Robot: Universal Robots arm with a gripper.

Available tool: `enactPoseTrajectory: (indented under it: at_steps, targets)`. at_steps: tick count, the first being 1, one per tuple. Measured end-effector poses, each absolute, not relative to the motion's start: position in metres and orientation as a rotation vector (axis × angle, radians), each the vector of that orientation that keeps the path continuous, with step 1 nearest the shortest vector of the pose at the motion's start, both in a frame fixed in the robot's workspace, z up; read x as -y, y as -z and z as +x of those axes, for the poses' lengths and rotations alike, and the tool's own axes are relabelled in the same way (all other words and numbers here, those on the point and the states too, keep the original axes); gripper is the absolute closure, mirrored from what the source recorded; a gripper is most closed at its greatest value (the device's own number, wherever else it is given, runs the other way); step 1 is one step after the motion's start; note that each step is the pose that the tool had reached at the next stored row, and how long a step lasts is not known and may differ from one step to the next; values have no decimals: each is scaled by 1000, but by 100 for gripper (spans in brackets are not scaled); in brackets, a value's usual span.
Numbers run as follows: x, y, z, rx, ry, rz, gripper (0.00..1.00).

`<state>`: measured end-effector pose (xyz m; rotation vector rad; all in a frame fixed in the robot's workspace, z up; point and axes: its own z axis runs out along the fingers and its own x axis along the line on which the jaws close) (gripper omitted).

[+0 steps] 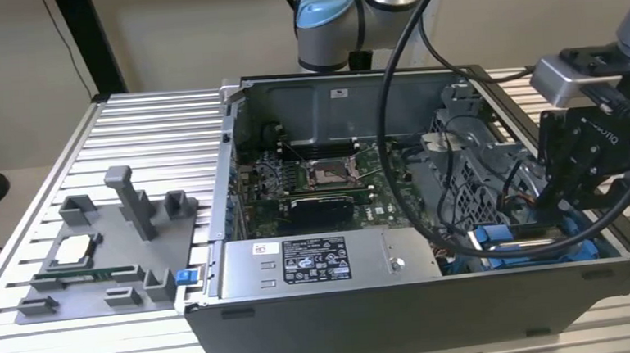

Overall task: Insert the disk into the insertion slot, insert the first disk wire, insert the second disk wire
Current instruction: 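Insert the first disk wire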

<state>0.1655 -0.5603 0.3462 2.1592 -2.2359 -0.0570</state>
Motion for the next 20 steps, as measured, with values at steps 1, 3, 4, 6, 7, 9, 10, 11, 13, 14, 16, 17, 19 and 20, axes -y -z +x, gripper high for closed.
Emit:
enactPoseTrajectory:
  at_steps: [1, 3, 4, 6, 7, 9, 10, 11, 13, 14, 16, 17, 19, 20]
  targets:
    - [560, -346, 166, 2236, 57, 2159, 100]
    - [561, -345, 166, 2236, 57, 2159, 100]
    - [561, -345, 166, 2236, 57, 2160, 100]
    - [563, -345, 166, 2236, 56, 2160, 100]
    - [564, -345, 166, 2237, 56, 2160, 100]
    - [565, -344, 165, 2240, 52, 2165, 100]
    - [566, -344, 165, 2243, 47, 2168, 100]
    - [566, -344, 164, 2246, 41, 2172, 100]
    - [566, -344, 162, 2252, 29, 2178, 100]
    - [566, -344, 161, 2252, 28, 2179, 100]
    - [566, -344, 160, 2252, 27, 2179, 100]
    - [566, -343, 160, 2252, 27, 2179, 100]
    - [566, -343, 160, 2252, 27, 2179, 100]
    - [566, -342, 160, 2252, 26, 2179, 100]
